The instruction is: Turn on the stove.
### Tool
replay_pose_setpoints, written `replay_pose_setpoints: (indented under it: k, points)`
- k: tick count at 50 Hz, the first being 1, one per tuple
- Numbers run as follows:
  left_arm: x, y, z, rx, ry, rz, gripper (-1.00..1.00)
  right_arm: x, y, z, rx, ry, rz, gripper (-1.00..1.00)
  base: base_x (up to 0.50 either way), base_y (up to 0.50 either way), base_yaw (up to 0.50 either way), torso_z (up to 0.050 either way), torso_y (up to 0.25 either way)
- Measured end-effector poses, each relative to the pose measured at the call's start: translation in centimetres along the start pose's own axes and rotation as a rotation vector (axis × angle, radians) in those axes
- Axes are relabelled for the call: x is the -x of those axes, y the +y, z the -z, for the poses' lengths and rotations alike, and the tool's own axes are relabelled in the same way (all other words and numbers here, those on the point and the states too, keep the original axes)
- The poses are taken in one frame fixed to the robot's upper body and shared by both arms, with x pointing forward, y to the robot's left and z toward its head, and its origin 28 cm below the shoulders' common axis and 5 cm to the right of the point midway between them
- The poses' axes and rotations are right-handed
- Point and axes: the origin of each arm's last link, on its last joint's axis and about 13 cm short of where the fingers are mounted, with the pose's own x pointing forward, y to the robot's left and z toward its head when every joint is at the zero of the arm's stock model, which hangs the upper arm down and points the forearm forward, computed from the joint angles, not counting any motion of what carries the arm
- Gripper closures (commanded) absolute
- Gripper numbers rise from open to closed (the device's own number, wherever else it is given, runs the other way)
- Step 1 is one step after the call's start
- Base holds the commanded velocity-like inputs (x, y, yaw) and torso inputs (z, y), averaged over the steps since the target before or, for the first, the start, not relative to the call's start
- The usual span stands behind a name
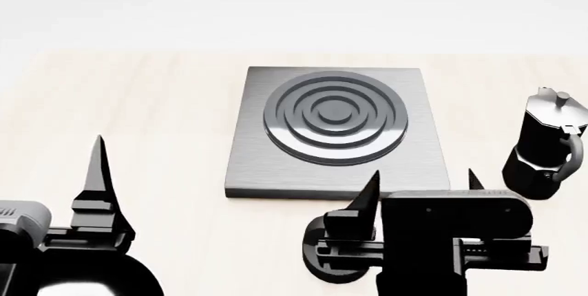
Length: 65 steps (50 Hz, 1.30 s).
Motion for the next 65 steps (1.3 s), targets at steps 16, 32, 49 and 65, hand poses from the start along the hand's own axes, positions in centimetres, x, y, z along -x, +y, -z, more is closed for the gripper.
replay_pose_setpoints:
  k: [16, 32, 49, 65]
  points:
    - [0.0, 0.0, 0.0, 0.000, -0.001, 0.001, -1.00, 0.6, 0.0, -0.9, 0.013, -0.044, -0.014, -1.00, 0.00, 0.00, 0.00, 0.000, 0.000]
    - [0.1, 0.0, 0.0, 0.000, -0.003, -0.001, -1.00, 1.2, 0.0, -1.6, 0.029, -0.083, -0.033, -1.00, 0.00, 0.00, 0.00, 0.000, 0.000]
    - [0.1, 0.0, -0.1, -0.002, -0.008, -0.005, -1.00, 1.8, 0.0, -2.3, 0.047, -0.123, -0.050, -1.00, 0.00, 0.00, 0.00, 0.000, 0.000]
    - [0.1, 0.0, -0.1, -0.001, -0.011, -0.006, -1.00, 2.4, 0.1, -2.9, 0.062, -0.162, -0.061, -1.00, 0.00, 0.00, 0.00, 0.000, 0.000]
